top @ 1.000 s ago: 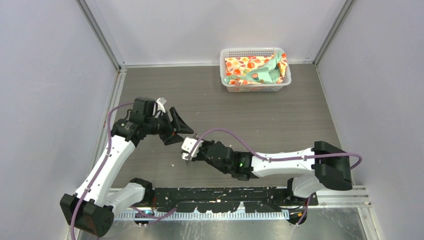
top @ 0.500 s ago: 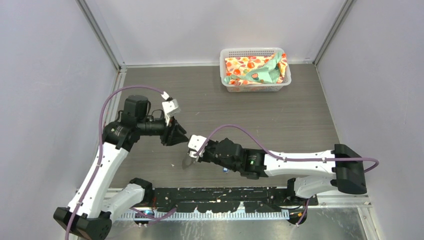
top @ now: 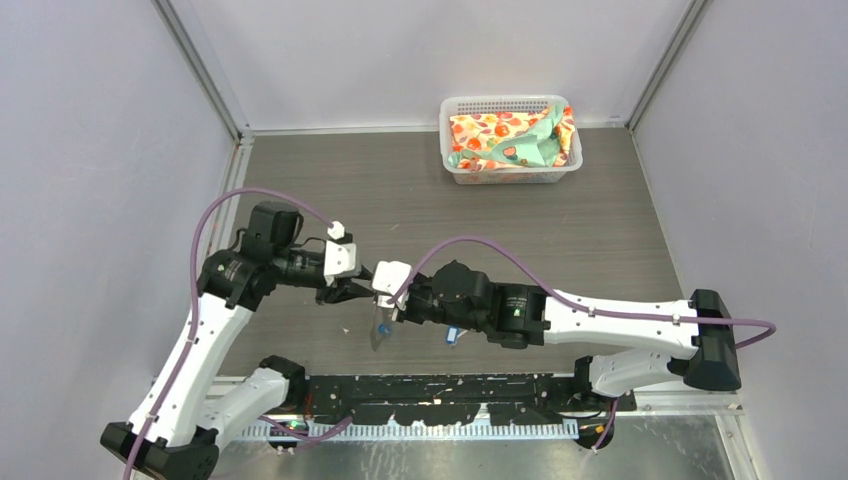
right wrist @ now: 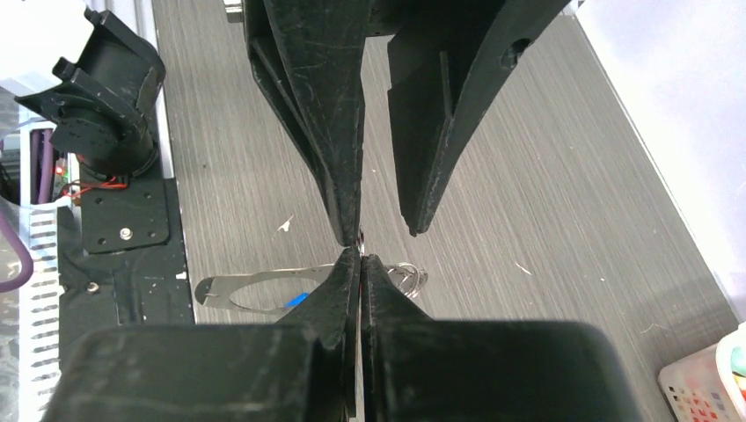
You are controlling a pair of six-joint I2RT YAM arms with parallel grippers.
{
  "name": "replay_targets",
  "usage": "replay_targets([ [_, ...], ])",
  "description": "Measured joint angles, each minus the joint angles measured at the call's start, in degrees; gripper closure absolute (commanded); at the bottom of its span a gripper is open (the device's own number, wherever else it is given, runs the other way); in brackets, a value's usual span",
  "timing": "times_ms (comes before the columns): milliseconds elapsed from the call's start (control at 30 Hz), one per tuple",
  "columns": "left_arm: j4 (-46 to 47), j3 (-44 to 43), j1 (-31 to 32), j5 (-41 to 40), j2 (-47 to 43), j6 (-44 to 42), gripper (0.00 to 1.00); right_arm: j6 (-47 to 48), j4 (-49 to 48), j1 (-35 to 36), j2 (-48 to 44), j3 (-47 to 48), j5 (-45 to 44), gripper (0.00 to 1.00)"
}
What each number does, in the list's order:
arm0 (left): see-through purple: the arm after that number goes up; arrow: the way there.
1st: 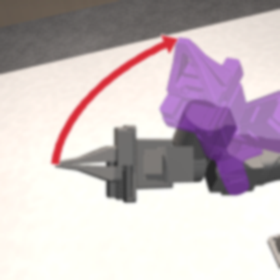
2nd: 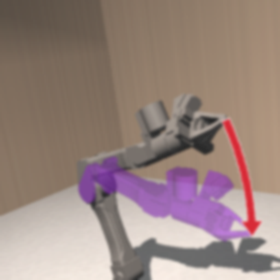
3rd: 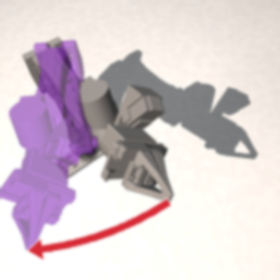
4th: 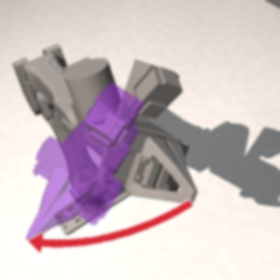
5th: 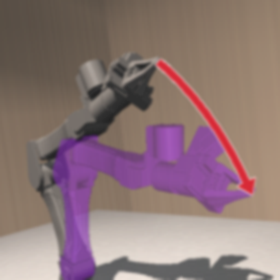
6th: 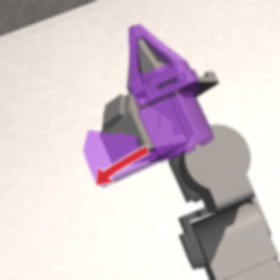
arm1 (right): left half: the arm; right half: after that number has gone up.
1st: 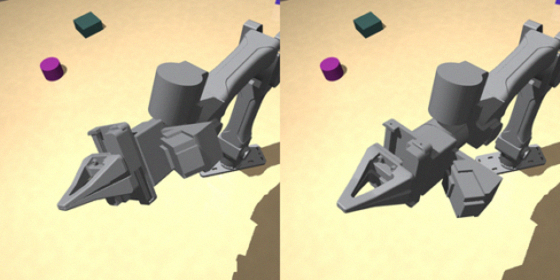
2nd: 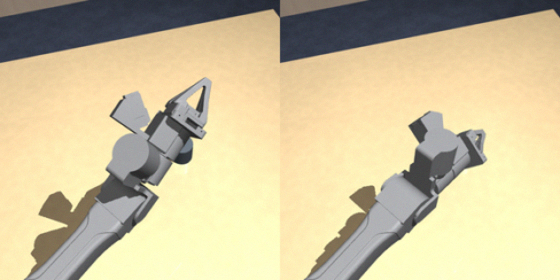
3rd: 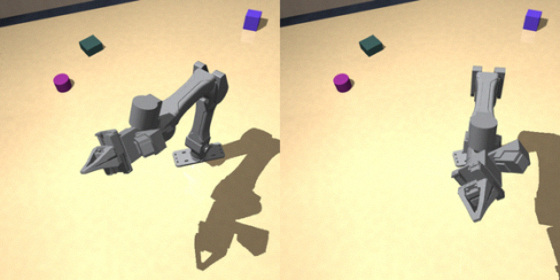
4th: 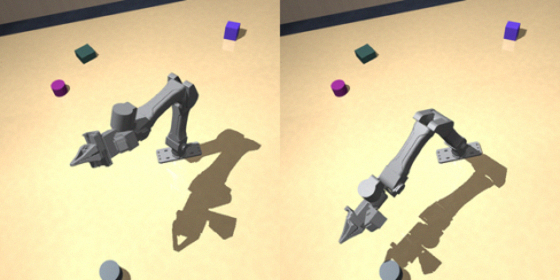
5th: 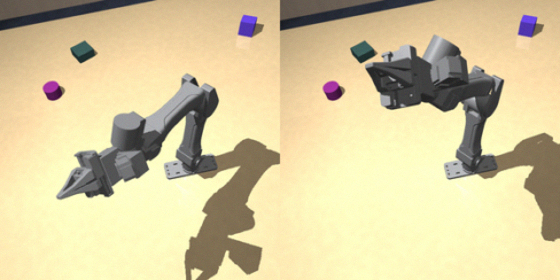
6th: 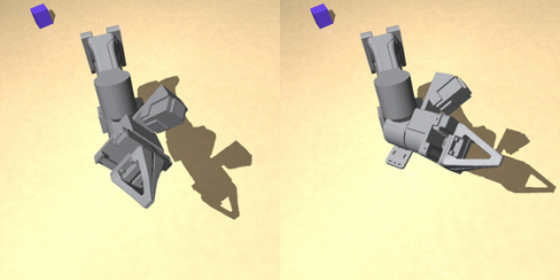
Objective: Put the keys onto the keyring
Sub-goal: Adjust the keyring.
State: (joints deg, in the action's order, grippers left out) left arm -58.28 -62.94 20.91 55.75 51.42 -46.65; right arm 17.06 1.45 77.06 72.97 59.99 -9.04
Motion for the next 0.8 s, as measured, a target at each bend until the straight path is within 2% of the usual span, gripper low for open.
replay_targets([
  [133,-0.2,0.15,0.11,-0.02,-1.44,-1.88,0.76,-0.11,2.84,0.0,0.0,1.31,0.72,0.99],
  [300,-0.28,0.74,0.39,-0.04,-3.17,-2.86,0.75,-0.31,6.01,-0.04,0.02,2.6,1.68,0.99],
  [367,-0.28,1.16,0.59,-0.04,-3.45,-2.84,0.72,-0.31,6.88,-0.04,0.02,3.08,1.84,0.99],
  [467,-0.28,2.01,1.16,-0.11,-3.56,-2.91,0.59,-0.31,7.74,-0.04,0.02,3.76,2.01,0.99],
  [533,-0.26,2.64,1.53,-0.24,-3.63,-2.75,0.58,-0.33,8.13,-0.04,0.04,4.33,2.16,0.99],
  [800,2.99,3.52,2.49,-0.55,-3.69,1.55,0.73,-0.33,9.11,-0.04,0.46,6.16,2.75,0.99],
])
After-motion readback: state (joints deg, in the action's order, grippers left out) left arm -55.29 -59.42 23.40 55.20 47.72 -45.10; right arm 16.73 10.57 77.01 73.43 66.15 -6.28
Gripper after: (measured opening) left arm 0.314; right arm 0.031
